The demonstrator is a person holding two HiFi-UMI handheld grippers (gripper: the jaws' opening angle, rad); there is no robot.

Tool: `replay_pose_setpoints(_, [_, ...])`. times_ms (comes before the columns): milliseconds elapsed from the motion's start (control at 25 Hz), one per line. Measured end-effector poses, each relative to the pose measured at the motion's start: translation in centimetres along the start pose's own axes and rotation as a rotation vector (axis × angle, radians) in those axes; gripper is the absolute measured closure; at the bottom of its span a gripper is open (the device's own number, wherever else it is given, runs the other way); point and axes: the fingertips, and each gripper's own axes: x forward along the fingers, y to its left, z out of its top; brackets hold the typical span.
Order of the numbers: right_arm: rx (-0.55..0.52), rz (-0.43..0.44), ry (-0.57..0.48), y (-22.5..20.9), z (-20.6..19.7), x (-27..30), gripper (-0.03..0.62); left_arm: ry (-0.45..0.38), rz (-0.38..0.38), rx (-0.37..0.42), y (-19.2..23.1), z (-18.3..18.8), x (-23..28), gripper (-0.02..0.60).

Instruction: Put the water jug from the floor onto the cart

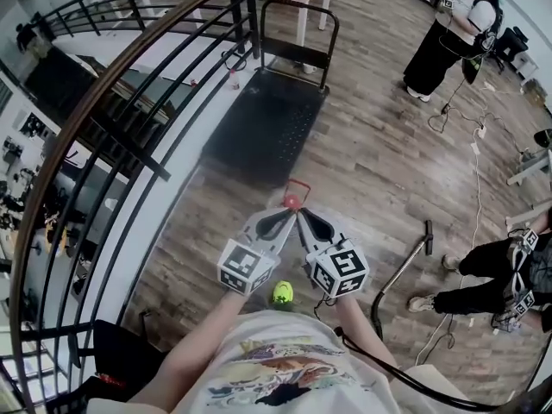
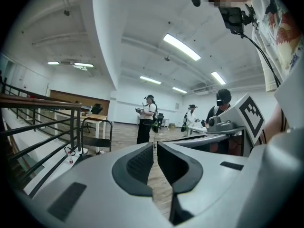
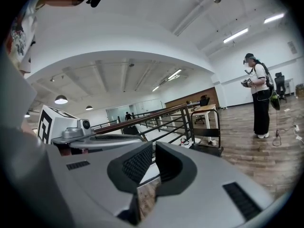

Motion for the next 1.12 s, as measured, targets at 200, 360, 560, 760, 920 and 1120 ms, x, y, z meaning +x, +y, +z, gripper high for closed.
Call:
replay_pose_setpoints(200, [0.009,-0.038,0.013,-1.9,0.3,2.8,0.566,0.013,-0.029,-0.002,2.9,0.1,2.3,0.57])
replay_pose_setpoints(360, [0.022,-0.071,0.027,-3.8,1.1,5.2,0.566,0.032,-0.067,-0.015,5.3,0.5,4.5,0.57])
replay_pose_setpoints(560, [0.026,-0.114,0.006,-5.5,3.0,7.8,0.566,0.031,-0.114,0.013,7.9,2.0,6.5,0.569])
replay_pose_setpoints(760, [0.05,-0.131,-0.01,-6.3,4.7,10.6,0.566,0.023,-0.14,0.028,10.8,3.3,7.6,0.569])
replay_pose_setpoints(920, [0.062,-0.148,0.005,-7.0,4.5,12.7,0.566,0.04,-0.156,0.028,12.9,2.9,8.4,0.569])
replay_pose_setpoints(1120, [0.061,-0.184,0.008,-8.9,3.3,15.0,0.566,0.051,-0.196,0.03,14.9,1.4,10.3,0.568])
